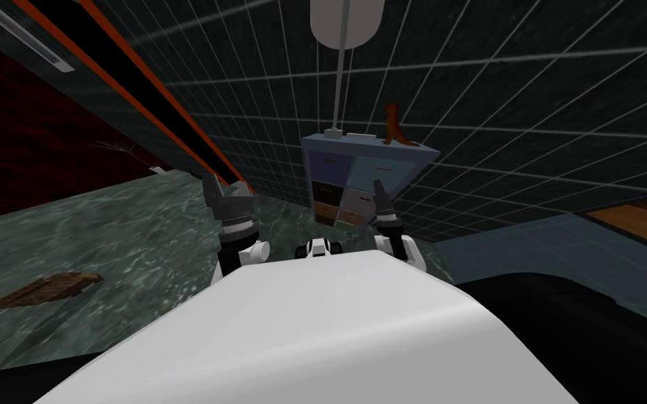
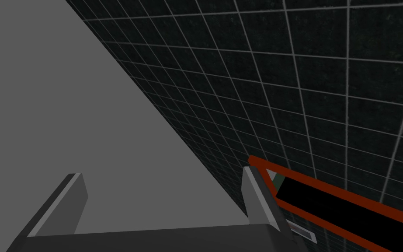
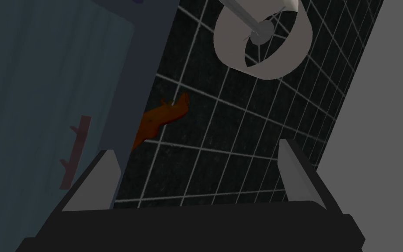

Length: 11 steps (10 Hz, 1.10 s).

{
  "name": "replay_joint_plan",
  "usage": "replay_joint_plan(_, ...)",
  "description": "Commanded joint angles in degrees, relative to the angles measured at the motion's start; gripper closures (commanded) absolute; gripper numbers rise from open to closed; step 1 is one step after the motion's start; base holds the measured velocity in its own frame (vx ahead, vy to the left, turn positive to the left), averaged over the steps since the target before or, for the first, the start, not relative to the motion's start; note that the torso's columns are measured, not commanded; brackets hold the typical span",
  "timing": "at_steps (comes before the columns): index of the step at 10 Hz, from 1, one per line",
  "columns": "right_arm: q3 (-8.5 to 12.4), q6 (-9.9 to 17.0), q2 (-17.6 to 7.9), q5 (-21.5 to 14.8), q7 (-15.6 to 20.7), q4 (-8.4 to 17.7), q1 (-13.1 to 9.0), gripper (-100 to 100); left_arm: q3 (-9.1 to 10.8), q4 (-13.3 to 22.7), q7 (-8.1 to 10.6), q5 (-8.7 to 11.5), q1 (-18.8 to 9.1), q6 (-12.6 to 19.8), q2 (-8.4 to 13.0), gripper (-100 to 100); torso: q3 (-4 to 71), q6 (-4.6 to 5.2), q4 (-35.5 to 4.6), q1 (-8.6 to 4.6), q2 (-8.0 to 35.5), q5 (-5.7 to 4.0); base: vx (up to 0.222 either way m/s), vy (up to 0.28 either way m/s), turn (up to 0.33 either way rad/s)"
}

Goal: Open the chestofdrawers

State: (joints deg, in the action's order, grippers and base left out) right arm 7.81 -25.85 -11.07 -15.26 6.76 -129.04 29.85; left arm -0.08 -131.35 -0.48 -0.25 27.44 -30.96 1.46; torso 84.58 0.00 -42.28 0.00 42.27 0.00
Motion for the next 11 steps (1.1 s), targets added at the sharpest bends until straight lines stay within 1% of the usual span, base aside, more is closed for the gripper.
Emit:
replay_joint_plan(1,2.7,1.1,-3.1,-4.6,3.7,0.8,0.4,-100,0.0,0.0,0.0,0.0,0.0,0.0,0.0,0,0.0,0.0,0.0,-0.01,-0.1,0.0,0.09,0.145,-0.138)
replay_joint_plan(2,3.8,1.5,-4.3,-6.3,5.1,1.0,0.6,-100,0.0,0.0,0.0,0.0,0.0,0.0,0.0,0,0.0,0.01,0.0,0.04,0.0,0.01,0.077,0.144,-0.133)
replay_joint_plan(3,3.8,1.5,-4.3,-6.9,5.1,1.0,0.6,-100,0.0,0.0,0.0,0.0,0.0,0.0,0.0,0,0.0,0.0,0.0,0.02,0.1,0.01,0.057,0.106,-0.029)
replay_joint_plan(6,7.2,3.0,-7.9,-12.6,9.5,1.6,1.2,-100,0.0,0.0,0.0,0.0,0.0,0.0,0.0,0,0.0,0.01,0.0,-0.04,0.0,-0.01,0.067,0.112,-0.122)
replay_joint_plan(7,7.2,3.0,-7.9,-13.1,9.5,1.6,1.2,-100,0.0,0.0,0.0,0.0,0.0,0.0,0.0,0,0.0,0.01,0.0,0.1,0.0,0.02,0.071,0.117,-0.034)
replay_joint_plan(10,10.6,4.5,-11.6,-18.7,14.1,2.4,1.8,-100,0.0,0.0,0.0,0.0,0.0,0.0,0.0,0,0.0,0.01,0.0,0.12,0.0,0.03,0.091,0.154,-0.106)
replay_joint_plan(11,10.6,4.5,-11.6,-19.2,14.1,2.4,1.8,-100,0.0,0.0,0.0,0.0,0.0,0.0,0.0,0,0.0,0.01,0.0,0.1,0.0,0.03,0.054,0.108,-0.039)
